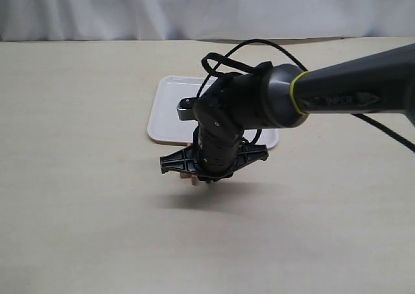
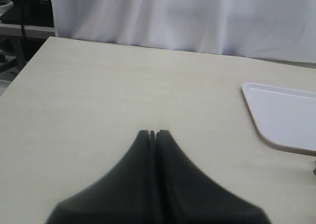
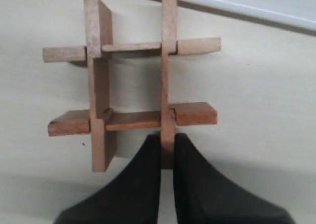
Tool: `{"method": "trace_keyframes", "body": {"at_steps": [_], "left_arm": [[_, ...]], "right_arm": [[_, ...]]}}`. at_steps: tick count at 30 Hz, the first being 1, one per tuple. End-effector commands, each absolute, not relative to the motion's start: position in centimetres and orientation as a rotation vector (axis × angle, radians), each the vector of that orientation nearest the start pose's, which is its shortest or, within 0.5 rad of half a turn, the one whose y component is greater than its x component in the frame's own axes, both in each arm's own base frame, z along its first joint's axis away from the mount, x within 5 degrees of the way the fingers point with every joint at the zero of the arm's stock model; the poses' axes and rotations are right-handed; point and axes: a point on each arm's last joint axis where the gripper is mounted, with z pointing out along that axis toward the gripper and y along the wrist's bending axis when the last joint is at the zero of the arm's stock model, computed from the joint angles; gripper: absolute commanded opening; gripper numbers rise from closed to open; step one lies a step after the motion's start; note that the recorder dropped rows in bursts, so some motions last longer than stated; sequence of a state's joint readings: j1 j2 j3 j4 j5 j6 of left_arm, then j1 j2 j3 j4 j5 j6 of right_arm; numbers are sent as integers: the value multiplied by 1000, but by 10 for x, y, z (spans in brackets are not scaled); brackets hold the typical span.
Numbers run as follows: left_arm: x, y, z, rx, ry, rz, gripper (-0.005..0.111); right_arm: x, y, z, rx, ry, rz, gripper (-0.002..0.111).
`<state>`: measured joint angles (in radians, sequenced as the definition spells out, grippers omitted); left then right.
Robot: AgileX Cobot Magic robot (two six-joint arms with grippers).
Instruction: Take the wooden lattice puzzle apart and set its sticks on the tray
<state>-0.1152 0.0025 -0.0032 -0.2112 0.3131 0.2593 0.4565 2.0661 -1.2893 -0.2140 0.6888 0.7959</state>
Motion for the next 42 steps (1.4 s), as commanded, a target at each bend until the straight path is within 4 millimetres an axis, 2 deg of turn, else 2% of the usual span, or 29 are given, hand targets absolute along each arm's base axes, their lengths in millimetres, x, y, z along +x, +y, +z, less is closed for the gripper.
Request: {"method": "trace_keyframes", "body": {"at_steps": [1, 9, 20, 24, 28, 30, 34, 42], "left_arm": [[53, -11, 186, 193, 1771, -88, 0], [53, -11, 186, 193, 1771, -88, 0], [53, -11, 186, 193, 1771, -88, 0], [53, -11, 186, 193, 1771, -88, 0], [53, -11, 186, 193, 1771, -88, 0], [53, -11, 186, 193, 1771, -88, 0], [53, -11, 186, 193, 1771, -88, 0], [53, -11, 186, 193, 1771, -88, 0]], "right_arm": [[359, 161, 141, 262, 2841, 9, 5], [359, 155, 173, 140, 2749, -29, 5], [367, 149, 202, -90, 2595, -104, 5], [379, 138, 213, -143, 2547, -139, 5], [393, 119, 218, -152, 2480, -151, 5], [400, 105, 215, -125, 2463, -153, 5], [415, 88, 195, -146, 2460, -156, 5], [432, 93, 145, -228, 2451, -94, 5]]}}
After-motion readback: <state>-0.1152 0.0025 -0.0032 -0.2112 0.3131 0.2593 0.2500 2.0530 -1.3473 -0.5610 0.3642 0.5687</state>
